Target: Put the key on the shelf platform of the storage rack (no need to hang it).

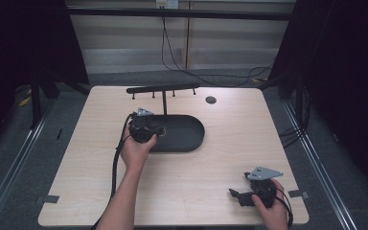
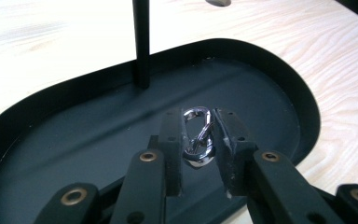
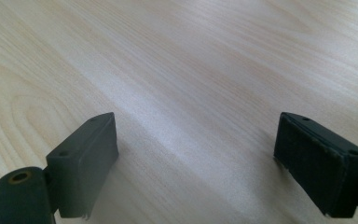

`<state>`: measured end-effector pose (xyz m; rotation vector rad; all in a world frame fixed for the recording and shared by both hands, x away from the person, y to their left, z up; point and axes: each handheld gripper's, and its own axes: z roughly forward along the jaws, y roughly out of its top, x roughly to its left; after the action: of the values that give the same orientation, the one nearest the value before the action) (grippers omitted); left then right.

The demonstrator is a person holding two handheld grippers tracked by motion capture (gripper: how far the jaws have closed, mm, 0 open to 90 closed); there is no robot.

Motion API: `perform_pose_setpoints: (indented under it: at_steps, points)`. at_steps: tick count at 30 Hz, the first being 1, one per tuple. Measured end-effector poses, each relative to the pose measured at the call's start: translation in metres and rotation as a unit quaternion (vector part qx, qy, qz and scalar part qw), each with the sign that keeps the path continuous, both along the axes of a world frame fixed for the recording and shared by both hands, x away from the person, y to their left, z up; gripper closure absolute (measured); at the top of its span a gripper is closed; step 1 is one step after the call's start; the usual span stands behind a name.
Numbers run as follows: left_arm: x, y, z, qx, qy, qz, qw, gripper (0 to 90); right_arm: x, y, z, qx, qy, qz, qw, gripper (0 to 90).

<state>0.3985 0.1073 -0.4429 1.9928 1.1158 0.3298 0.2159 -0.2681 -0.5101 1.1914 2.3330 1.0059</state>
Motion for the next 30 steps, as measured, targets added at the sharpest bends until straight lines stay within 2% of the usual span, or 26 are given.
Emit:
perform_pose_setpoints:
  at_steps: [8,17,18,19,22,24,30]
  points:
    - [0.004,-0.010,-0.014,0.004,0.003,0.011,0.9999,73.8,0.000,0.000,0.000,0.000,0.000,0.000,1.0000,12.9]
    - [0.009,-0.014,-0.024,0.022,0.012,0.017,0.9995,73.8,0.000,0.000,0.000,0.000,-0.001,0.001,1.0000,13.0]
    - [0.009,-0.014,-0.024,0.022,0.009,0.013,0.9996,83.1,0.000,0.000,0.000,0.000,0.000,0.001,1.0000,13.0]
    - [0.008,-0.014,-0.024,0.022,0.005,0.013,0.9997,87.2,0.000,0.000,0.000,0.000,-0.001,0.001,1.0000,13.0]
    - [0.009,-0.015,-0.025,0.024,0.001,0.014,0.9996,87.3,0.000,0.000,0.000,0.000,-0.003,0.003,1.0000,13.0]
    - [0.010,-0.015,-0.026,0.019,0.011,0.014,0.9996,87.3,0.000,0.000,0.000,-0.001,-0.003,0.003,1.0000,13.1]
    - [0.010,-0.016,-0.027,0.027,0.013,0.011,0.9995,86.8,0.000,0.000,0.000,0.000,-0.003,0.004,1.0000,13.1]
